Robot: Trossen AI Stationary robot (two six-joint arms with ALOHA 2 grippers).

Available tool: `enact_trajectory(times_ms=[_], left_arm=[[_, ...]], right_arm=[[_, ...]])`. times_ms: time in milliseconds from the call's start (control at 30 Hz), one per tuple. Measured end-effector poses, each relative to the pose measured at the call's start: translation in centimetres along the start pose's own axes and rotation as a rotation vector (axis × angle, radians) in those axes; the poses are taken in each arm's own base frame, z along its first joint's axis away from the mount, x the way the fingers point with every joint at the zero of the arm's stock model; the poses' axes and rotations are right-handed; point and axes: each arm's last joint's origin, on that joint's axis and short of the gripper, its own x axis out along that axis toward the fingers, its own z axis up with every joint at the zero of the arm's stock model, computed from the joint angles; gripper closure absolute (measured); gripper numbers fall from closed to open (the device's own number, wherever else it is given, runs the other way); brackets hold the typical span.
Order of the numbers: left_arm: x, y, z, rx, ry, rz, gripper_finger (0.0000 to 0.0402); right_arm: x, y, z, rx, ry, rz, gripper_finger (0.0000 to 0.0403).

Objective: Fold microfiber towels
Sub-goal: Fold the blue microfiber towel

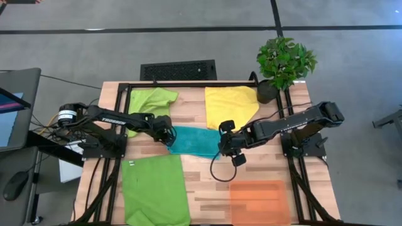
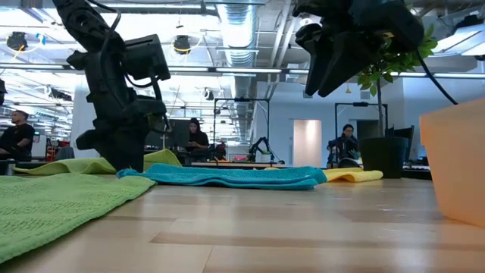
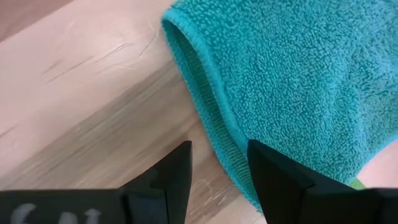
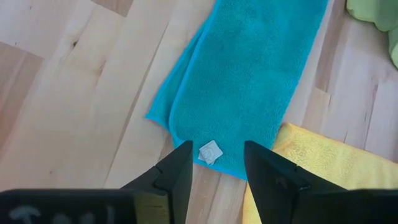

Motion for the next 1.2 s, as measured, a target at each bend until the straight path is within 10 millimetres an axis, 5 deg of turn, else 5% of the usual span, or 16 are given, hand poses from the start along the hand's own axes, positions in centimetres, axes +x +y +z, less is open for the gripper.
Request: enact_trajectory(times_ms=[300, 1200], left_arm=[[0.0, -0.5, 0.2, 0.017, 0.007, -0.084, 0.0255], [1.0, -1.2, -0.6, -0.042, -0.066, 0.027, 0.0255]], right_arm=[[0.0, 0.0, 0.0, 0.000, 0.000, 0.000, 0.0236], [0.0, 0.0, 0.0, 0.002, -0.001, 0.000, 0.0235]])
